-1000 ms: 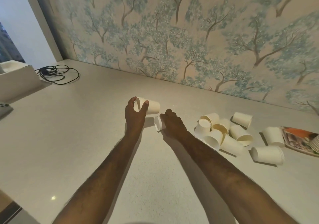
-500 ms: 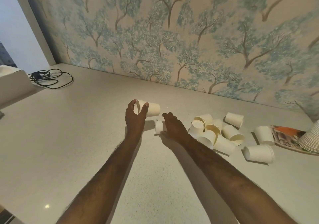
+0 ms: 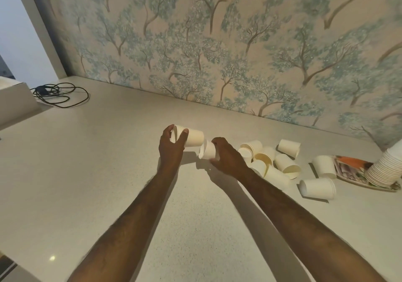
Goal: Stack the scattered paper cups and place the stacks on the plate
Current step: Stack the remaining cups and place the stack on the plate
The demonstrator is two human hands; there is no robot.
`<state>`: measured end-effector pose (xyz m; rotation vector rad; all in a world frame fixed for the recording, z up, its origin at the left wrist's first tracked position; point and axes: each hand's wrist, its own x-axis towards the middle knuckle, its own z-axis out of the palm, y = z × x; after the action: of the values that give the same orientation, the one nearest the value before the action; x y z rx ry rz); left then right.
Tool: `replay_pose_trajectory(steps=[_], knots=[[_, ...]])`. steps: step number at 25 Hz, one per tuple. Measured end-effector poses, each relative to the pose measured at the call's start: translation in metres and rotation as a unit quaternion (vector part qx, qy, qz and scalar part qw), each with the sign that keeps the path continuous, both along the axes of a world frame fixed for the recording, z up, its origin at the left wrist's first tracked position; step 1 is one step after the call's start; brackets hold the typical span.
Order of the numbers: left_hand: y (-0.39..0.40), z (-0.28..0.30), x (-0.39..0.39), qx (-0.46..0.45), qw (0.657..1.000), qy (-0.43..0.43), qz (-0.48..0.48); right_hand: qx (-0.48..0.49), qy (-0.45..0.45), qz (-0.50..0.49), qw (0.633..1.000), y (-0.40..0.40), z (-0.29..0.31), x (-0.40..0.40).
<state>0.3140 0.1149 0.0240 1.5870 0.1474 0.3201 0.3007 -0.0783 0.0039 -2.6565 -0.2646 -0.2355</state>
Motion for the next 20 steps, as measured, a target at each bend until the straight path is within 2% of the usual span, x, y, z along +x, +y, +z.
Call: replay_pose_trajectory(steps=[6,11,15,17,20], knots=[[-0.021,0.002,-0.004,-0.006,0.999,-0.004,-0.041,0.042,-0.05,-0.007,0.998,-0.019,0.024,-0.012],[-0.044,0.003,-0.005,0.025,0.996,0.0,-0.089,0.043,-0.09,0.011,0.995,-0.028,0.037,-0.024],[-0.065,0.006,-0.016,-0.009,0.988,0.012,-0.155,0.035,-0.112,0.015,0.993,-0.032,0.042,-0.032],[-0.071,0.006,-0.018,-0.016,0.985,0.004,-0.171,0.046,-0.103,0.016,0.994,-0.041,0.042,-0.035],[-0.079,0.005,-0.019,-0.009,0.987,-0.016,-0.157,0.081,-0.029,-0.009,0.996,-0.07,0.036,-0.041]])
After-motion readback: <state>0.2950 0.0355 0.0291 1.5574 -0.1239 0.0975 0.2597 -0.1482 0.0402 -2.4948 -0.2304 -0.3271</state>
